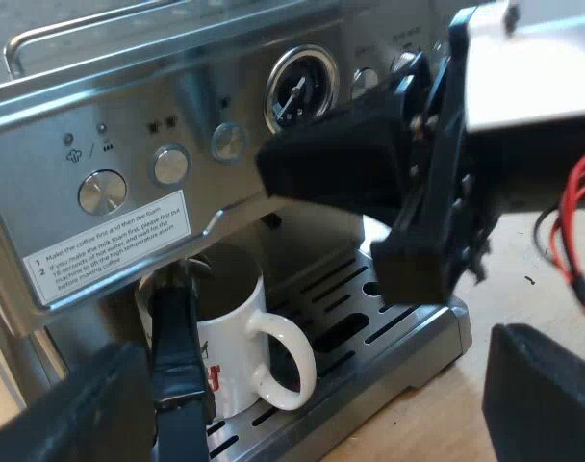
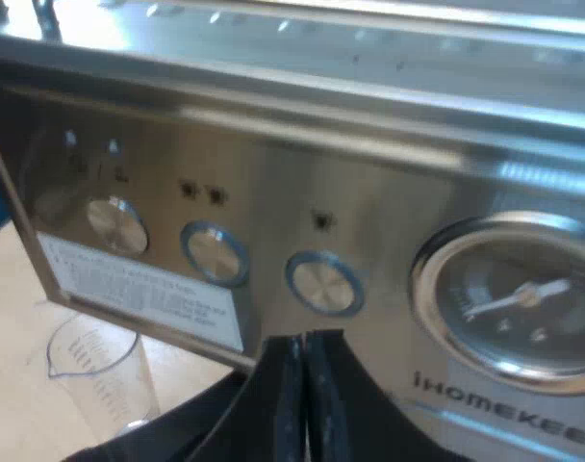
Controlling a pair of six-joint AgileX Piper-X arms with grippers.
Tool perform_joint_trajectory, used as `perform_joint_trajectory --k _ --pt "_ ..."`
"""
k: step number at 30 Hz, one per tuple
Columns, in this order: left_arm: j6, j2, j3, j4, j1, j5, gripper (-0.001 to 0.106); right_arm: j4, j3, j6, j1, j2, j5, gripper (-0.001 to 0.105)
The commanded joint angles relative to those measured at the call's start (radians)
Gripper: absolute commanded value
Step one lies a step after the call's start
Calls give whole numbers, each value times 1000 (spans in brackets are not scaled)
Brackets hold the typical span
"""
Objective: Place mug into machine
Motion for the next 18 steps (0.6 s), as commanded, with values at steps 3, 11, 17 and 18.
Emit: perform_joint_trajectory --k 3,11,17,18 --pt "-16 2 -10 -11 -3 6 71 -18 -33 -11 -4 27 -13 0" --pt "-16 2 -10 -11 -3 6 71 -32 -64 -19 -4 53 -4 0" --pt "-16 2 -10 -11 -3 6 71 -30 -68 -20 -4 53 22 0" --pt "-16 2 -10 -11 -3 6 71 -30 -68 -20 -4 53 38 0"
